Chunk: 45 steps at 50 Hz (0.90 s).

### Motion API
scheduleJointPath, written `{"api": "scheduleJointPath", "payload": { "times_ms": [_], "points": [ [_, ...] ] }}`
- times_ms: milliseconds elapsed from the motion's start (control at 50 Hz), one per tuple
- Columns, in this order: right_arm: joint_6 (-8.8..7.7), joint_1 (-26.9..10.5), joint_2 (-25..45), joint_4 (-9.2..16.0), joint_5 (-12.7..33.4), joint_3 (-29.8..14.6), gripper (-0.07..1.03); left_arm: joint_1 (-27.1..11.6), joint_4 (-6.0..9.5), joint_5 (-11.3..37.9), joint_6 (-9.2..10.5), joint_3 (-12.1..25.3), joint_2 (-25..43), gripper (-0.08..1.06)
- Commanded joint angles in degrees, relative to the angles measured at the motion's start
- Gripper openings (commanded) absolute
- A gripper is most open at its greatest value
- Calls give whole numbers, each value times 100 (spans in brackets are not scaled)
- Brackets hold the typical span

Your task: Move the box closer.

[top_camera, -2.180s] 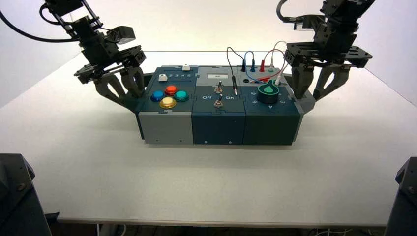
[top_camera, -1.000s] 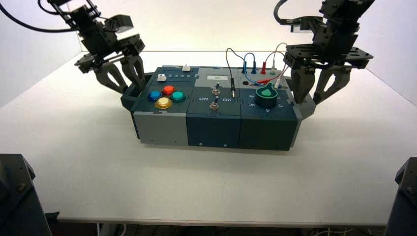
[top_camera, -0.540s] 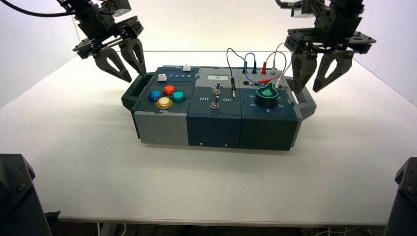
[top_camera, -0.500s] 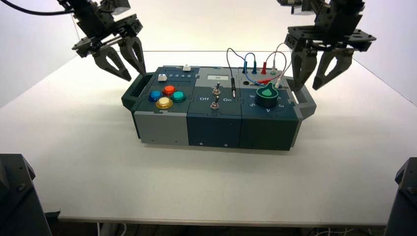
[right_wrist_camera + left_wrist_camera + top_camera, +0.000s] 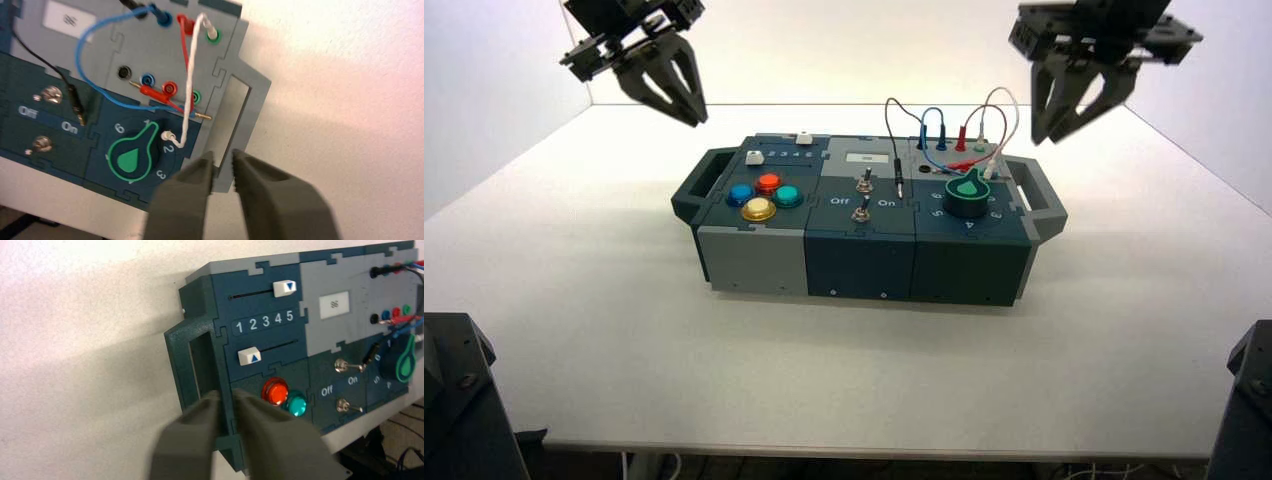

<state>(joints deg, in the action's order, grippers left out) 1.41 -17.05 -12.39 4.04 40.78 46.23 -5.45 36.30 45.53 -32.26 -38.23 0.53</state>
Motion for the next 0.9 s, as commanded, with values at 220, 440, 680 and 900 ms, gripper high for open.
{"api": "scheduleJointPath", "payload": {
  "times_ms": [220,440,680,900],
  "points": [
    [-35,0,-606,141,26,-97,-2,62,26,246,-88,114,-396,-3],
    [-62,0,-861,220,62,-70,-2,62,26,167,-334,105,-888,-3],
    [-62,-9,-967,220,70,-53,-2,62,35,158,-369,53,-940,-3],
    [-79,0,-1099,185,26,44,-2,62,26,272,-396,105,-844,-3]
  ]
}}
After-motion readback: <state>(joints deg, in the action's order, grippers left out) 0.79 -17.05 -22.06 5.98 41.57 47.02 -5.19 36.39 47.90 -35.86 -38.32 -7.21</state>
